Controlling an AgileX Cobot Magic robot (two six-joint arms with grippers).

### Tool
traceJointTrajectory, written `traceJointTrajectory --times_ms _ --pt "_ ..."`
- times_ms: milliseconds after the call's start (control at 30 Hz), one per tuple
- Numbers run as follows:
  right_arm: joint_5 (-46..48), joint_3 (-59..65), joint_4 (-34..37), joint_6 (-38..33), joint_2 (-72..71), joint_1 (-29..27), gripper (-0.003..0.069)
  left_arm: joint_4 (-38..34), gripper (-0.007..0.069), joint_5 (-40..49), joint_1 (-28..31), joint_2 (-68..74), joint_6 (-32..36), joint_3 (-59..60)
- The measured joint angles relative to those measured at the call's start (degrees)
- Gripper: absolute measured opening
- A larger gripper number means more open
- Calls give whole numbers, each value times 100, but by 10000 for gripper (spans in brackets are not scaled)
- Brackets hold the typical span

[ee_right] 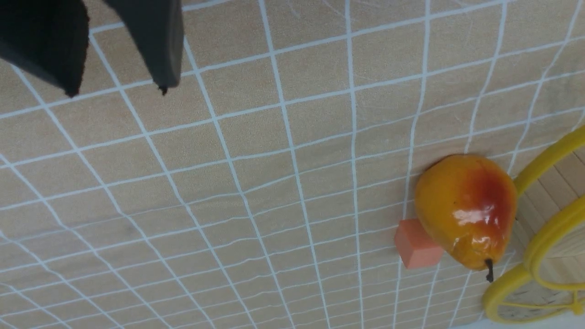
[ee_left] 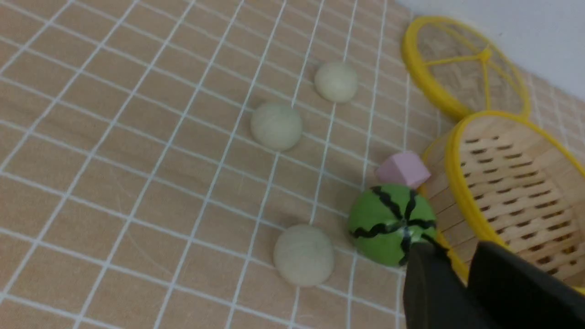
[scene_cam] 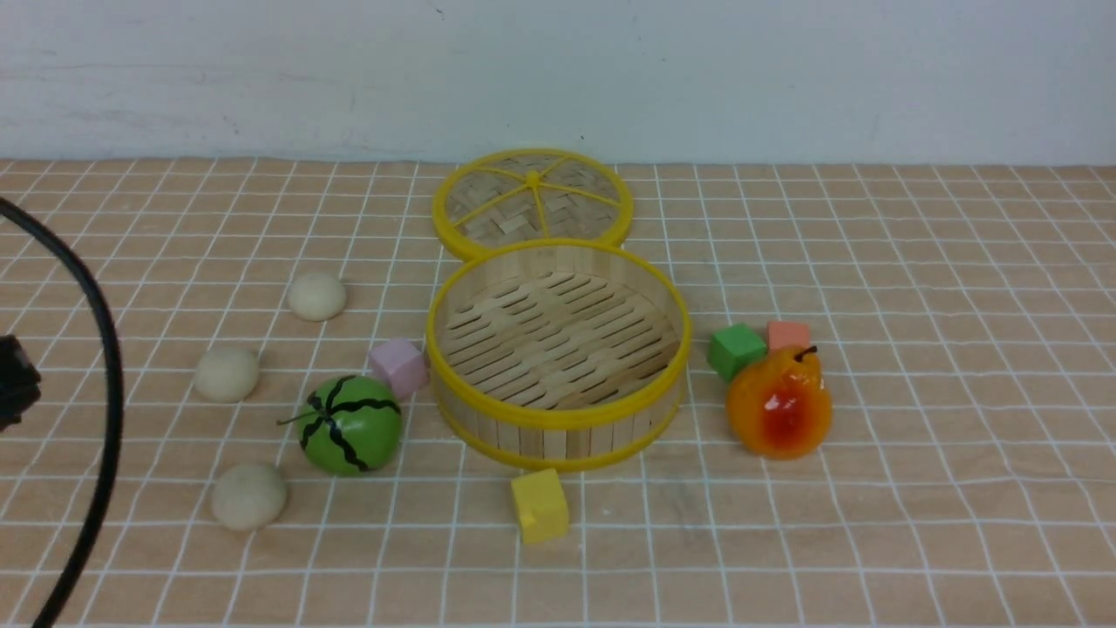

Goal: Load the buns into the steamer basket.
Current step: Use the left arm to grab a steamed stuffed bun

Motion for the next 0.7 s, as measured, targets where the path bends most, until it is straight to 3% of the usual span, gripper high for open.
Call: traceJointTrajectory --times_ms 233,467,700 --pt "0 0 0 0 0 0 241 -182 143 935 0 1597 634 -670" --pt "0 0 0 0 0 0 241 -676 166 1241 0 2901 1224 -1417" --pt "0 0 0 0 0 0 241 -941 235 1571 0 4389 1552 -2136"
